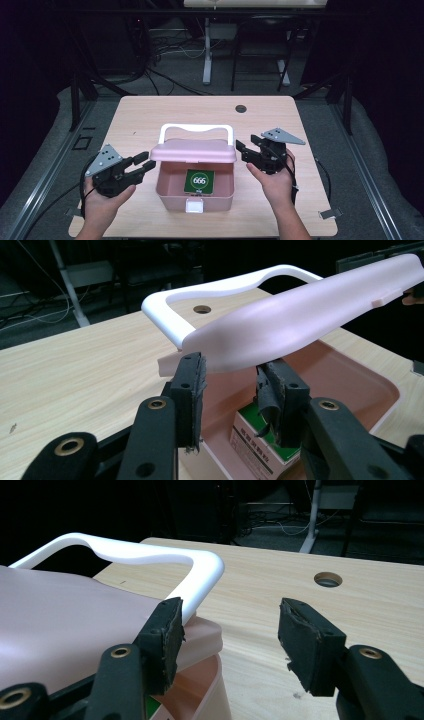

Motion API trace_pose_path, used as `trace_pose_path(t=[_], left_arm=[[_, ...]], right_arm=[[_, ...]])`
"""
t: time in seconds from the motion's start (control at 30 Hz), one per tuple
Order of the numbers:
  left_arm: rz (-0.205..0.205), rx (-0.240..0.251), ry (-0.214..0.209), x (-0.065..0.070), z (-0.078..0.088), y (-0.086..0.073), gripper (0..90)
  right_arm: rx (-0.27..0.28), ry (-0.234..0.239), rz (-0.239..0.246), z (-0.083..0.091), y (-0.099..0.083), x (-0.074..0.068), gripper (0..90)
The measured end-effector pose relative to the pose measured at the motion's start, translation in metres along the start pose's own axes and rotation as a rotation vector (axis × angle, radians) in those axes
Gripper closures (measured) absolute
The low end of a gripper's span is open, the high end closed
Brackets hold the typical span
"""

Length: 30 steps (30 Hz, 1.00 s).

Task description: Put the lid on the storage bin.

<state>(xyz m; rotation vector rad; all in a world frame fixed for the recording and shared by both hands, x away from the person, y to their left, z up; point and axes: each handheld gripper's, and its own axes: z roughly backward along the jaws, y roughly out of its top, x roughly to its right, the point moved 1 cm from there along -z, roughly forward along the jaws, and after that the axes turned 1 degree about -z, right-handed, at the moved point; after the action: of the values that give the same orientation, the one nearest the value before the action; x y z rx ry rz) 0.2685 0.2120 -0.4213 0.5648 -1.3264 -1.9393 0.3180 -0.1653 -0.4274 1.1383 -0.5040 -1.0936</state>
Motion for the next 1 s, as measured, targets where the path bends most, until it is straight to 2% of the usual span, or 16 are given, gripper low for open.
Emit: trace_pose_path(t=[0.67,1.0], left_arm=[[-0.006,-0.016,-0.013,0.005,0.010,-0.011,63.2],[-0.008,-0.024,-0.023,0.008,0.012,-0.018,66.2]], right_arm=[[0.007,0.004,-0.014,0.002,0.001,0.002,43.7],[0.010,0.009,-0.014,0.001,0.000,0.001,43.7]])
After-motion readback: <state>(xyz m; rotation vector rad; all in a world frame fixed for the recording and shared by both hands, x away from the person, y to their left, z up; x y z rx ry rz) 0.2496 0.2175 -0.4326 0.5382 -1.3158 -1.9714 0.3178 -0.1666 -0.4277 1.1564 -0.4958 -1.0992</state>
